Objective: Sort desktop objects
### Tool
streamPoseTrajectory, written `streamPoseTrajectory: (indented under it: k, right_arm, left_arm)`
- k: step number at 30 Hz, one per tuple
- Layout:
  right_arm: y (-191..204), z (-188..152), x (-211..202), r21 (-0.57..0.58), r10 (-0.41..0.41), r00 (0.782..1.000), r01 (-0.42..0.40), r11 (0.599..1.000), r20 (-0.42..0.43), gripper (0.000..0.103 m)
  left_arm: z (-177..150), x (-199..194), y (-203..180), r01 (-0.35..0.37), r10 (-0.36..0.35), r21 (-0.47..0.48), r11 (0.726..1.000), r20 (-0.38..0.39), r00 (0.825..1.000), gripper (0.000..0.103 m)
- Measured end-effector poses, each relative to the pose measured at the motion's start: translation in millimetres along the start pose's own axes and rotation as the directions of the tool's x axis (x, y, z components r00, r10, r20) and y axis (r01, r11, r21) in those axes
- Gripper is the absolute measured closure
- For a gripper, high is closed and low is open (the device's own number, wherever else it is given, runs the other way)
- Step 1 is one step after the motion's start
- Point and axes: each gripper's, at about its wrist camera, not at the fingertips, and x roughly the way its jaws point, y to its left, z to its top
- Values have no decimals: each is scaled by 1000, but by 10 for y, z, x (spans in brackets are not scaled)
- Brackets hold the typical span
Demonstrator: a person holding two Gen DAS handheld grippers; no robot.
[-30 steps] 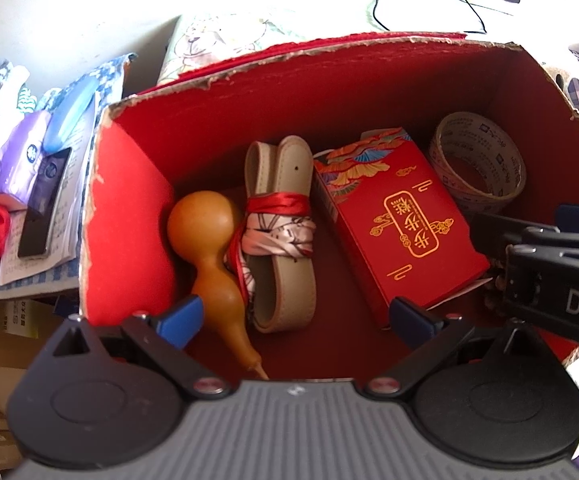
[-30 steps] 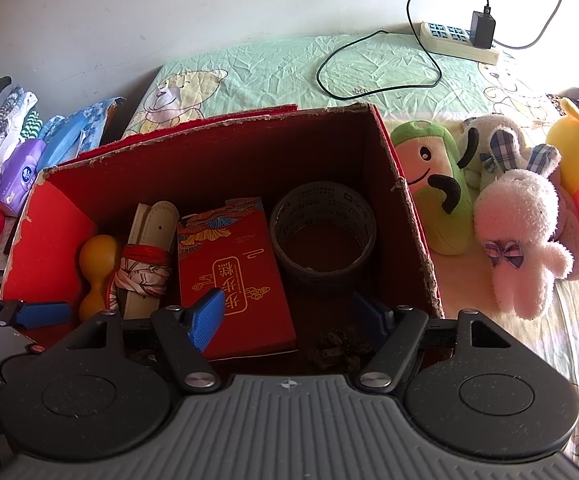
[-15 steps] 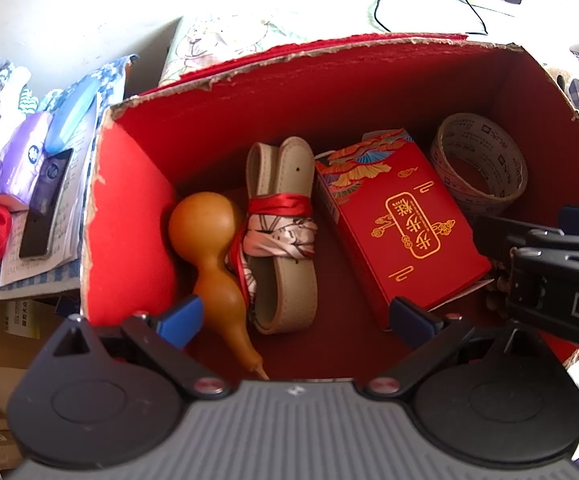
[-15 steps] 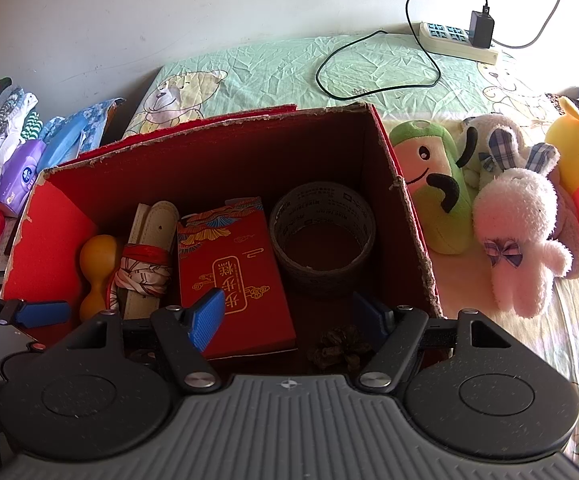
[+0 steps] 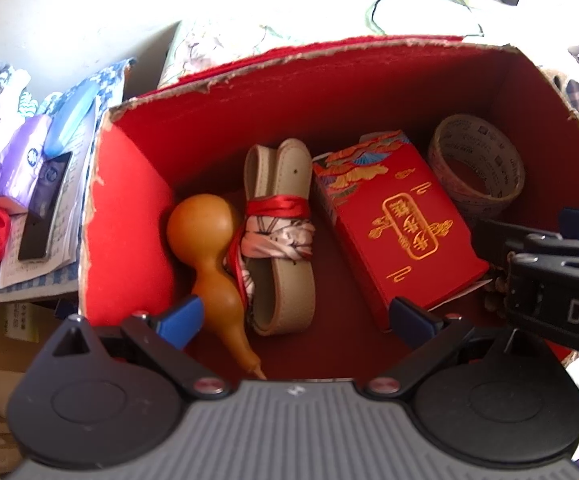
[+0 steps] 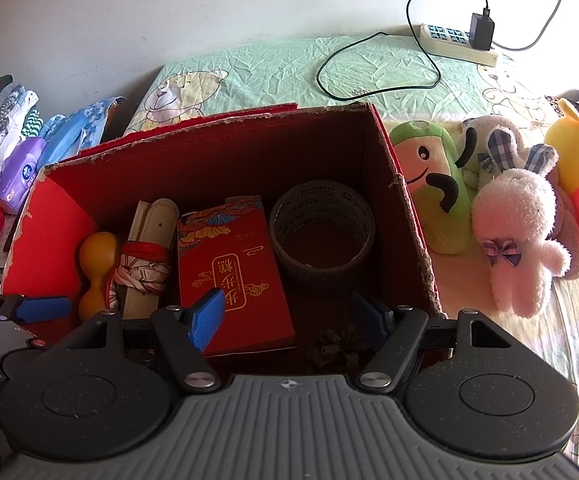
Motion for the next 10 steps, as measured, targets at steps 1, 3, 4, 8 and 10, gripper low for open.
streamPoseTrajectory:
  k: [1, 3, 4, 8, 10]
  right_arm:
    - [0, 0, 1, 1, 1, 1000, -1, 1000, 0, 30]
    - [-5, -5, -7, 6, 1, 1000, -1, 1000, 3, 30]
    - [-8, -26, -26, 9, 0, 1000, 0, 1000, 5, 30]
    - [-9, -36, -39, 10, -3, 1000, 2, 1000, 7, 30]
    - [-9, -39, -41, 12, -1, 1000, 1, 1000, 7, 30]
  left_arm:
    - [2, -5, 5, -4, 4, -6, 1000, 11, 1000, 4]
    - [23, -19, 19, 1, -1, -12, 1000, 19, 1000, 6]
    - [22, -32, 31, 9, -9, -20, 1000, 24, 1000, 8]
    - [22, -63, 32, -3, 4, -23, 1000, 42, 999, 8]
    - [23, -41, 14, 2, -2, -28, 1000, 26, 1000, 7]
